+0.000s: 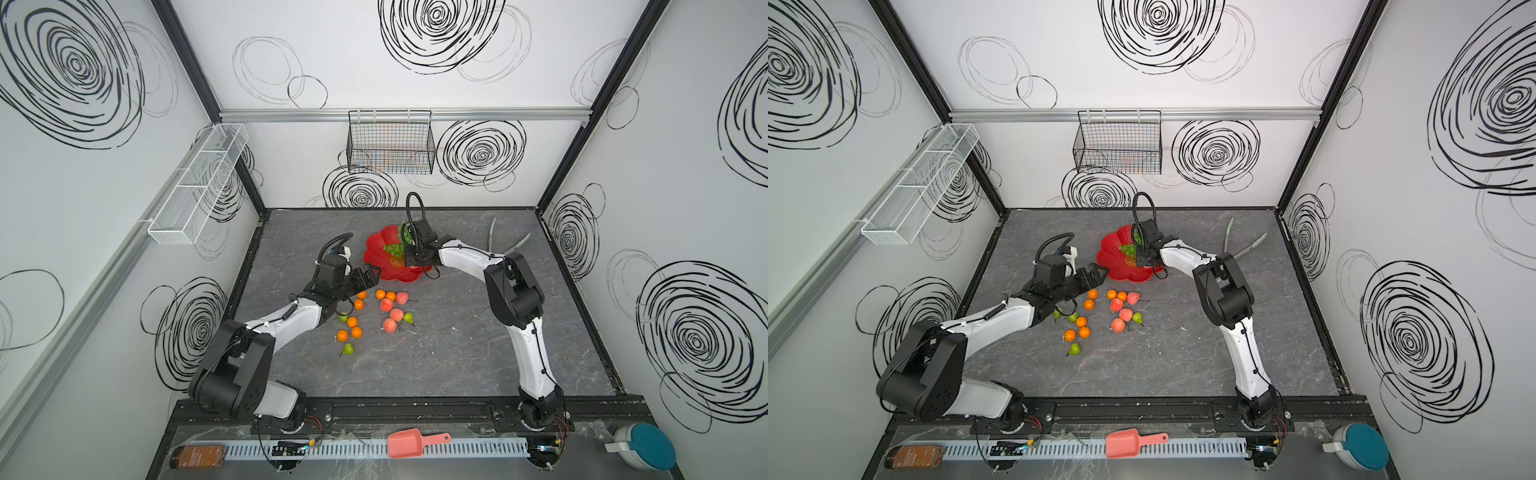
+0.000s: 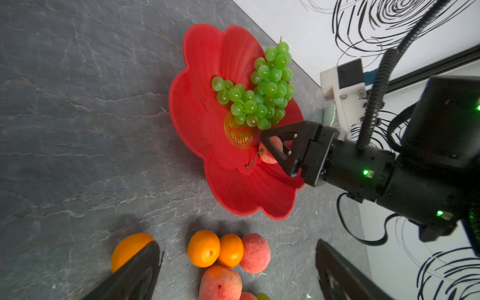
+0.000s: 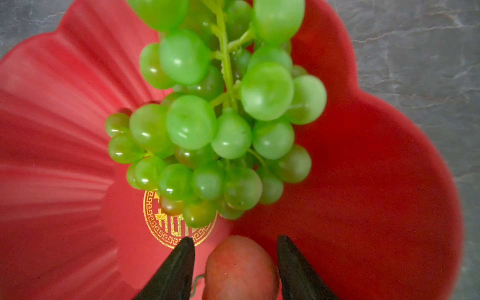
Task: Arrange fruit in a fruit bowl
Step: Place the fruit in the fruit bowl, then pick up the fruit from the center of the table.
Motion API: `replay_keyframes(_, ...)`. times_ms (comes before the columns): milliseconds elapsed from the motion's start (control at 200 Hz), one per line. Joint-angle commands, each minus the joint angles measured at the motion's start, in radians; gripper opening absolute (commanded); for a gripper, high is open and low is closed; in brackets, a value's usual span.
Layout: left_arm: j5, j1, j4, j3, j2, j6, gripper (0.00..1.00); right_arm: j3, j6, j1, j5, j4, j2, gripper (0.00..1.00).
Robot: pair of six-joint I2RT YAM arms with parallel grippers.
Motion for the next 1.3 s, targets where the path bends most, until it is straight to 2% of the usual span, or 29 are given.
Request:
replay_keyframes(0,-0.045,-0.01,-0.056,0.035,-0.072,0.038,0.96,0.017,-0.016,-0.002,0.03,-0.034,-0.085,0.56)
replay_keyframes(320,-0.083,-0.056,-0.248,-0.015,-0.301,0.087,0.96,-0.198,0.012,0.024,-0.018,0.045,-0.34,0.56)
replay_keyframes(550,-0.11,-0.13,-0.361,-0.08,-0.444,0.079,0.96,-0.362,0.024,0.076,-0.02,0.086,-0.497,0.57)
replay_keyframes(750,-0.153,-0.231,-0.432,-0.143,-0.557,0.019,0.96,-0.473,-0.007,0.22,0.069,0.073,-0.591,0.55)
replay_keyframes(900,-0.206,-0.295,-0.497,-0.186,-0.621,-0.04,0.96,-0.531,0.072,0.319,0.054,0.044,-0.612,0.54)
replay_keyframes(1061,-0.168,-0.251,-0.539,-0.239,-0.707,-0.099,0.96,-0.533,0.206,0.419,0.089,-0.037,-0.574,0.54)
replay_keyframes(1176,-0.093,-0.159,-0.549,-0.259,-0.756,-0.092,0.96,-0.528,0.287,0.479,0.084,-0.059,-0.533,0.56)
replay_keyframes(1296,0.007,-0.04,-0.555,-0.27,-0.769,-0.06,0.96,-0.513,0.335,0.513,0.083,-0.08,-0.485,0.64)
